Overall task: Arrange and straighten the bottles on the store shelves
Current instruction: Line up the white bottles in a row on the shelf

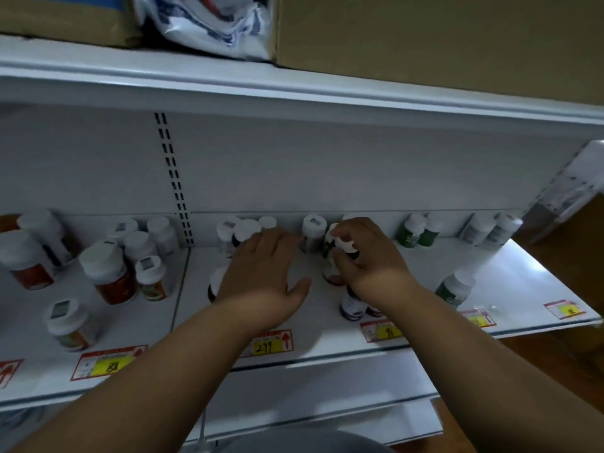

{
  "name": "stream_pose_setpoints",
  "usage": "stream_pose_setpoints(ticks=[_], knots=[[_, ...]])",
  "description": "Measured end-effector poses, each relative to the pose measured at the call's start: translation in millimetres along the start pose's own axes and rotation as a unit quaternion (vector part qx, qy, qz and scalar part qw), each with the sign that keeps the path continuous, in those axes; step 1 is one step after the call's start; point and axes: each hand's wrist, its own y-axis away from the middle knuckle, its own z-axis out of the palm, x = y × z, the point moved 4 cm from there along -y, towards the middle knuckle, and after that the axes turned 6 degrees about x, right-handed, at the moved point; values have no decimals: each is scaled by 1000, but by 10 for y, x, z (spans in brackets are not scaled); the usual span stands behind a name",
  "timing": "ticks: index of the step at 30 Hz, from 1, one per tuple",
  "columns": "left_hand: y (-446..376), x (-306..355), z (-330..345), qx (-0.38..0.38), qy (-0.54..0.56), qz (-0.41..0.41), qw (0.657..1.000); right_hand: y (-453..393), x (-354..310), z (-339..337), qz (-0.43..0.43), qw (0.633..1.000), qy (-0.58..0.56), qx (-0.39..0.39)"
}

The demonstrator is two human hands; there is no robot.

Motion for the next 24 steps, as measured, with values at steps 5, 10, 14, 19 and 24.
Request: stream_pose_setpoints(ticks=[5, 10, 14, 19, 24], knots=[[-272, 495, 342, -3, 23, -17, 1000, -11, 663, -451, 49, 999, -16, 11], [-713, 1223, 690, 15, 77, -67, 995, -93, 1429, -992, 68, 998, 7, -2], [-966, 1701, 1040, 6, 92, -61, 994, -317, 2226, -1190, 134, 985, 84, -76], [-1163, 2085, 1326, -37, 72, -44, 996, -461, 2910, -1056, 178, 949, 191, -176], [-1276, 2214, 1513, -69, 50, -26, 996, -493, 3106, -846, 188, 957, 165, -146]])
